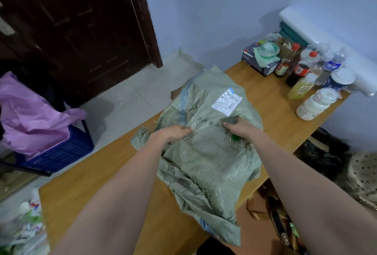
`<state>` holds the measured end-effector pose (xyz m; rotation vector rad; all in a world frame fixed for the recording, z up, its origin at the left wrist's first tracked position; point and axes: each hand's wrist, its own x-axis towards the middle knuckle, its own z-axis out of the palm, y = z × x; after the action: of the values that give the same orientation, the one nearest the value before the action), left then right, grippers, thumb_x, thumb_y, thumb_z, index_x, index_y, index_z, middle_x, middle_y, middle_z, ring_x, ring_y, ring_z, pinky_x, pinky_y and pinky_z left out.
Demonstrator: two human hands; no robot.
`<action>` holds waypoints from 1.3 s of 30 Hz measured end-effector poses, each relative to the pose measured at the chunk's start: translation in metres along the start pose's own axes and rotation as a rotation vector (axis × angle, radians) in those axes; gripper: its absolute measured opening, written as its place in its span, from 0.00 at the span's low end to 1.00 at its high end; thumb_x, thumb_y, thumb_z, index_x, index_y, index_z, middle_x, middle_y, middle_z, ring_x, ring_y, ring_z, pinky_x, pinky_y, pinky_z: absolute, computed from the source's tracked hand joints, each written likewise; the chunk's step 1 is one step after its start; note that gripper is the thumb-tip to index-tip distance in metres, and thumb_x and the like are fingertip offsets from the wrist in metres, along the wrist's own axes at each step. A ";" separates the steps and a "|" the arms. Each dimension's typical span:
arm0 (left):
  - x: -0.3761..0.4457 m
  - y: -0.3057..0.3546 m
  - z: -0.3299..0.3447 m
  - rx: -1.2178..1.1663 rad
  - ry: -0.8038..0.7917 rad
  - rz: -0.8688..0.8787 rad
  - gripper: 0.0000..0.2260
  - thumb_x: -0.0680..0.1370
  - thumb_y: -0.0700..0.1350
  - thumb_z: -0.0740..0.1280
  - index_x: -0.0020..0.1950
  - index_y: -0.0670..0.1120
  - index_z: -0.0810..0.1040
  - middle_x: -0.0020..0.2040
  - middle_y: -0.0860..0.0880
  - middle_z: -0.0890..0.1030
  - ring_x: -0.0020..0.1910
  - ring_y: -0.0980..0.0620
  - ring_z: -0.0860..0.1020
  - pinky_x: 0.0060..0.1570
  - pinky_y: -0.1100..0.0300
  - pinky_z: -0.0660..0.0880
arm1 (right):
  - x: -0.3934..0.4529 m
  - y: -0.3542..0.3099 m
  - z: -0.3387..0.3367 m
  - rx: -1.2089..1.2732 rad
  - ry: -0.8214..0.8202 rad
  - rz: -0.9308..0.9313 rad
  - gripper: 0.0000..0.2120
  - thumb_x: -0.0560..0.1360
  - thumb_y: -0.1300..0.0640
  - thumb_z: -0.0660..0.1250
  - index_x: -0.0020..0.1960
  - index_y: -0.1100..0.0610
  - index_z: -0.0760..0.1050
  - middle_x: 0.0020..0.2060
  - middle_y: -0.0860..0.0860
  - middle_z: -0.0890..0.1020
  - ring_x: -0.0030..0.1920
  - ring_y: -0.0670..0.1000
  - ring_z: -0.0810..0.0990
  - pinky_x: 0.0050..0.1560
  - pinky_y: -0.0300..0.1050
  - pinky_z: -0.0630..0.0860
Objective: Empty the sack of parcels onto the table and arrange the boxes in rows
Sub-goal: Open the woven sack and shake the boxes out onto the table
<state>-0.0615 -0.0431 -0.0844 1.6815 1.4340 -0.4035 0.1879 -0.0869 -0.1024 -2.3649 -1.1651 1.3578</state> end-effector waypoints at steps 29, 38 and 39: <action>0.103 -0.006 -0.109 -0.256 0.547 -0.018 0.17 0.82 0.49 0.60 0.70 0.45 0.71 0.65 0.40 0.77 0.63 0.40 0.76 0.60 0.55 0.71 | 0.033 -0.010 -0.021 0.301 -0.047 0.347 0.21 0.84 0.50 0.55 0.72 0.62 0.65 0.68 0.63 0.69 0.66 0.67 0.70 0.57 0.64 0.72; 0.166 0.001 -0.110 -0.173 0.443 -0.087 0.24 0.79 0.59 0.59 0.72 0.49 0.67 0.68 0.41 0.74 0.66 0.38 0.72 0.66 0.50 0.68 | 0.079 0.006 -0.004 0.509 -0.086 0.417 0.29 0.80 0.37 0.57 0.59 0.63 0.75 0.48 0.57 0.80 0.40 0.56 0.79 0.37 0.50 0.73; 0.171 -0.001 -0.109 -0.152 0.442 -0.112 0.27 0.79 0.61 0.59 0.74 0.49 0.64 0.70 0.41 0.72 0.68 0.37 0.70 0.68 0.47 0.67 | 0.083 0.009 -0.003 0.533 -0.077 0.413 0.29 0.79 0.38 0.59 0.61 0.64 0.75 0.51 0.58 0.81 0.44 0.57 0.80 0.40 0.51 0.74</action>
<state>-0.0440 0.1498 -0.1445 1.6330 1.8337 0.0257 0.2180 -0.0335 -0.1599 -2.2231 -0.2596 1.6366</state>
